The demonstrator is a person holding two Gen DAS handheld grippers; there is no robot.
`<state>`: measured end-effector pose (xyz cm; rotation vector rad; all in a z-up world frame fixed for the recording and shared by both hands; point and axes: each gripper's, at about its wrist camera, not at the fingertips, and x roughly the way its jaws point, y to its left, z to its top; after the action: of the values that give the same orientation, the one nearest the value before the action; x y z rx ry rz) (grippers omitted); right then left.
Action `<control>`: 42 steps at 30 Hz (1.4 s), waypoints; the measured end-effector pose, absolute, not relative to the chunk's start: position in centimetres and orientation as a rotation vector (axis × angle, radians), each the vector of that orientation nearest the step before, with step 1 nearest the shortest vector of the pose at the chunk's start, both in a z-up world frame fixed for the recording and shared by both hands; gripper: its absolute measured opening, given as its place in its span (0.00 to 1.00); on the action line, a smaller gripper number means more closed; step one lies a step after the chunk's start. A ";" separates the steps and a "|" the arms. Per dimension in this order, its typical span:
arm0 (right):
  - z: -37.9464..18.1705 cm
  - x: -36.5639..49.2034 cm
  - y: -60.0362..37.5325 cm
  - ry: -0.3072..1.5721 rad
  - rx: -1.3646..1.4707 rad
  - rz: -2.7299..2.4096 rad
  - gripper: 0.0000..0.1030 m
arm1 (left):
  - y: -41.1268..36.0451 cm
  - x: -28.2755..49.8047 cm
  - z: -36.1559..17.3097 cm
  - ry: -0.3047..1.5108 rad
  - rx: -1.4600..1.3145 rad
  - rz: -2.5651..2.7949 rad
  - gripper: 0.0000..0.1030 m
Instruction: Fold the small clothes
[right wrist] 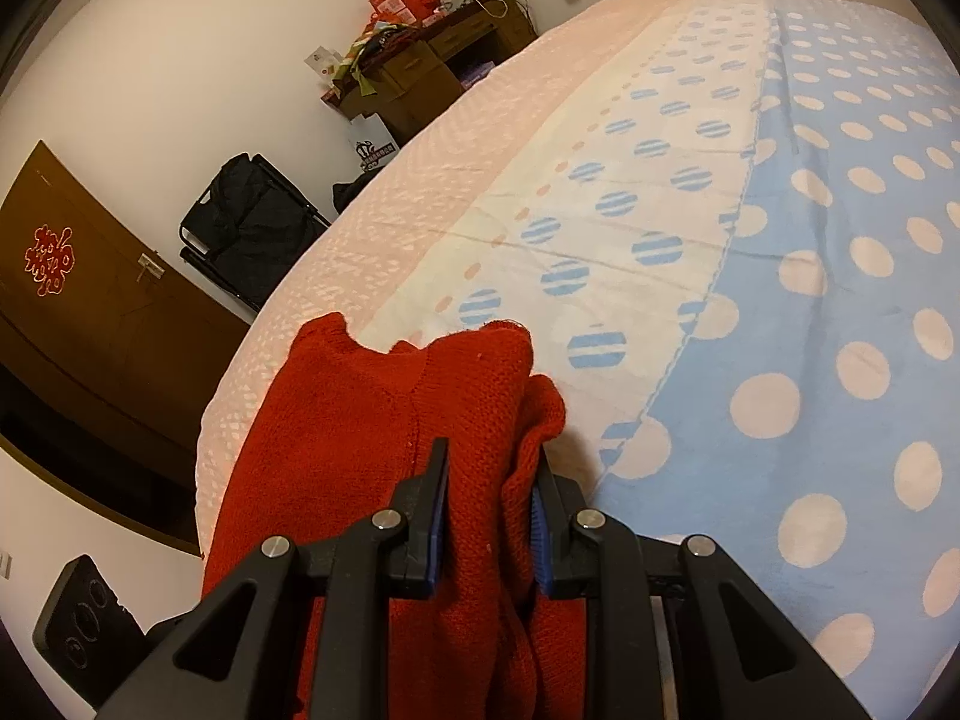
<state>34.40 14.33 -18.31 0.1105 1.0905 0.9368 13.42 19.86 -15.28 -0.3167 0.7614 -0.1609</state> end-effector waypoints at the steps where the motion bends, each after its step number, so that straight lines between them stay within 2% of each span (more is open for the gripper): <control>1: -18.5 34.5 14.3 1.095 0.112 0.934 0.22 | 19.9 13.3 -15.5 0.766 -0.310 -0.155 0.45; 4: -19.3 34.6 14.3 1.105 0.098 0.913 0.22 | 20.0 12.9 -16.2 0.777 -0.304 -0.150 0.46; 7: -20.5 34.6 14.8 1.125 0.061 0.887 0.23 | 20.1 12.5 -16.6 0.771 -0.294 -0.137 0.52; 8: -20.6 34.6 14.7 1.124 0.057 0.884 0.26 | 20.1 12.4 -16.5 0.766 -0.291 -0.131 0.57; 9: -20.6 34.6 14.5 1.117 0.065 0.877 0.28 | 20.1 12.2 -16.3 0.760 -0.290 -0.128 0.58; 11: -20.1 34.2 13.9 1.109 0.073 0.865 0.39 | 20.0 11.3 -15.7 0.742 -0.261 -0.115 0.65; 13: -19.4 33.5 13.0 1.104 0.066 0.857 0.45 | 19.7 9.7 -15.0 0.716 -0.200 -0.098 0.69; 14: -18.9 32.9 12.4 1.088 0.055 0.860 0.45 | 19.6 8.9 -14.8 0.708 -0.175 -0.091 0.74; 17: -16.7 30.0 9.8 1.019 0.030 0.882 0.45 | 19.3 6.3 -14.8 0.698 -0.117 -0.083 0.80; 21: -15.1 24.4 6.3 0.984 0.019 0.976 0.45 | 17.9 4.4 -15.9 0.736 -0.081 -0.107 0.83; 25: -16.9 20.5 5.2 1.012 -0.050 0.984 0.45 | 16.1 5.2 -17.5 0.765 0.028 -0.053 0.84; 26: -17.6 20.1 5.2 1.020 -0.065 0.977 0.42 | 15.9 5.5 -17.8 0.761 0.056 -0.024 0.84; 27: -18.3 19.7 5.3 1.031 -0.077 0.976 0.34 | 16.1 5.8 -18.1 0.770 0.075 0.023 0.84; 28: -18.6 19.4 5.3 1.033 -0.080 0.981 0.17 | 16.4 6.1 -18.2 0.780 0.072 0.057 0.84; 31: -17.6 18.5 4.8 0.961 -0.107 0.958 0.11 | 18.2 6.0 -17.7 0.771 -0.017 0.091 0.86; 33: -16.3 18.3 4.3 0.913 -0.123 0.913 0.10 | 18.7 5.8 -17.7 0.777 -0.031 0.118 0.91; 35: -16.2 18.6 4.1 0.918 -0.157 0.880 0.07 | 18.8 6.2 -18.2 0.813 -0.027 0.131 0.92; 38: -19.0 19.9 4.3 0.993 -0.206 0.814 0.07 | 19.3 6.3 -19.1 0.854 -0.079 0.137 0.94; 42: -20.0 20.2 3.4 0.998 -0.135 0.843 0.07 | 18.8 5.8 -18.8 0.868 -0.072 0.120 0.93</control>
<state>20.22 3.45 -20.04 -0.1352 0.9977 0.8427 5.79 18.75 -18.85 -0.0722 0.8684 0.1203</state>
